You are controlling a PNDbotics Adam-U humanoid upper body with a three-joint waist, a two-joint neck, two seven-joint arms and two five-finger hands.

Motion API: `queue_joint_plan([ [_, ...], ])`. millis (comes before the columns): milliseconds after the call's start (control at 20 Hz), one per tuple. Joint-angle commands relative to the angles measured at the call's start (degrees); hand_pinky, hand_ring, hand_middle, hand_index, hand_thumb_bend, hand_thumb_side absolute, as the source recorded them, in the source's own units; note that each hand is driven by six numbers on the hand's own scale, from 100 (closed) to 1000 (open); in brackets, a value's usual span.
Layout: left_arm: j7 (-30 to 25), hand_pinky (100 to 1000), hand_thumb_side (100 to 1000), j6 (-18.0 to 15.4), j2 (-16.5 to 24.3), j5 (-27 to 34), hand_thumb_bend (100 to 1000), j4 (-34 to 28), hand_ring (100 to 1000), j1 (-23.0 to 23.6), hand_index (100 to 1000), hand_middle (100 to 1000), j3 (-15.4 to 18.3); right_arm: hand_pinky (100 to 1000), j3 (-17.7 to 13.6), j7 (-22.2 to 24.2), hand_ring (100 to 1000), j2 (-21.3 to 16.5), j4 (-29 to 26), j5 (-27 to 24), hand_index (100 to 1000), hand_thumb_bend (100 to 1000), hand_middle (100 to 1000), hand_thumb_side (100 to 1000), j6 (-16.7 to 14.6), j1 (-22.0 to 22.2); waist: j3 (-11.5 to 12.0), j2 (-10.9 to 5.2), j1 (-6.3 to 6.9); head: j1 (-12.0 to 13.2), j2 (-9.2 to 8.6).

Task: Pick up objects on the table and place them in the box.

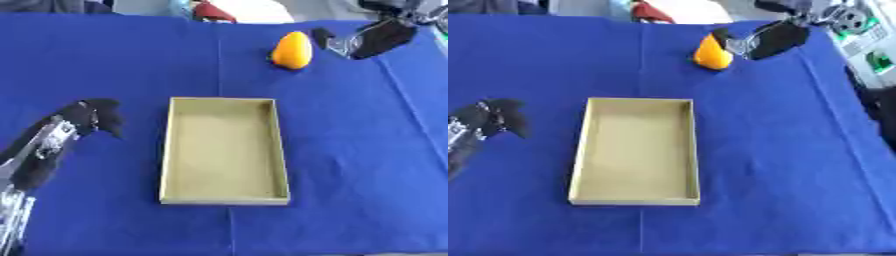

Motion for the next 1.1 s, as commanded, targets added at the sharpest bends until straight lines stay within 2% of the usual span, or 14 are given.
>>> queue_joint_plan([
  [50, -0.4, 743, 1000, -0.2, 1.0, 0.3, 120, -1.0, 603, -0.7, 849, 628, -0.2, 782, -1.2, -0.1, 822, -1.3, 3.9, 0.0, 964, 100, 834, 666, 0.5, -2.1, 0.2, -1.04, 0.20, -0.4, -0.86],
  [550, -1.0, 742, 1000, -0.5, 1.0, 0.3, 117, -1.2, 602, -0.9, 849, 627, -0.7, 773, -5.3, -3.1, 815, 3.8, 19.0, 6.6, 952, 100, 824, 687, 0.8, -7.2, 1.2, -0.74, 0.40, -1.4, -1.27],
  [1100, -1.8, 743, 1000, -0.5, 1.0, 0.0, 119, -1.1, 600, -1.3, 849, 627, -1.3, 770, -10.9, -8.7, 815, 9.0, 35.2, 16.3, 948, 100, 822, 797, 3.6, -11.4, 2.4, -0.27, -0.30, -4.0, -2.55],
])
